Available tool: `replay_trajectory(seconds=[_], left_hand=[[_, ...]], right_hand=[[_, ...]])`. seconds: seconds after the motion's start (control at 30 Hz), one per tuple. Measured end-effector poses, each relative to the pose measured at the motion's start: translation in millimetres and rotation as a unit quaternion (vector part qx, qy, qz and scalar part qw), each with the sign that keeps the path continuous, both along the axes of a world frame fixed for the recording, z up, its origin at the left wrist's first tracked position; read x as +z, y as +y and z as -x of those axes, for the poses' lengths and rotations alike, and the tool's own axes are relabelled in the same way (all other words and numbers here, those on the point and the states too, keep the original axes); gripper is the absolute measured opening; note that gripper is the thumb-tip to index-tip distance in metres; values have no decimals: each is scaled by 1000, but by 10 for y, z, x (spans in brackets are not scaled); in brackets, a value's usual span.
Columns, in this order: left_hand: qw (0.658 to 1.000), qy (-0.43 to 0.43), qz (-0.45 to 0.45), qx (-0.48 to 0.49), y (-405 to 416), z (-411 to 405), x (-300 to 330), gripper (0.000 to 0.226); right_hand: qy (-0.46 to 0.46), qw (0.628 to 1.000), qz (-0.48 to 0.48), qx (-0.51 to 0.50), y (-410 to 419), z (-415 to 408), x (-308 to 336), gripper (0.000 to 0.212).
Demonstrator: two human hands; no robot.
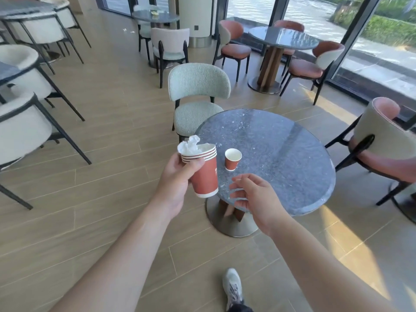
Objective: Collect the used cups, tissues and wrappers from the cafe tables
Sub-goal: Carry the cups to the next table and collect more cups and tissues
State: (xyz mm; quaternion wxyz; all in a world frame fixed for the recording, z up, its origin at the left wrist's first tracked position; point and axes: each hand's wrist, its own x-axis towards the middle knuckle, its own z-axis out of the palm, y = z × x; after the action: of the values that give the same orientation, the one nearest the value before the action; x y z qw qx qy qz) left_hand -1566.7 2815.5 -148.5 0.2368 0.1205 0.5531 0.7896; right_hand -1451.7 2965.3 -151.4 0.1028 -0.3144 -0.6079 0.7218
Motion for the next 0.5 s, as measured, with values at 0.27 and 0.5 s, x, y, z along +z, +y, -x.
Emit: replay_trajectory(seconds=[0.27,0.5], left_hand=[[999,-2,25,42,721,386,-174,43],[995,-13,67,69,1347,824,-355,44]], right_hand=[[-34,999,-8,28,809,563,-406,17],[-112,975,-182,50,1661,1218,-855,23]])
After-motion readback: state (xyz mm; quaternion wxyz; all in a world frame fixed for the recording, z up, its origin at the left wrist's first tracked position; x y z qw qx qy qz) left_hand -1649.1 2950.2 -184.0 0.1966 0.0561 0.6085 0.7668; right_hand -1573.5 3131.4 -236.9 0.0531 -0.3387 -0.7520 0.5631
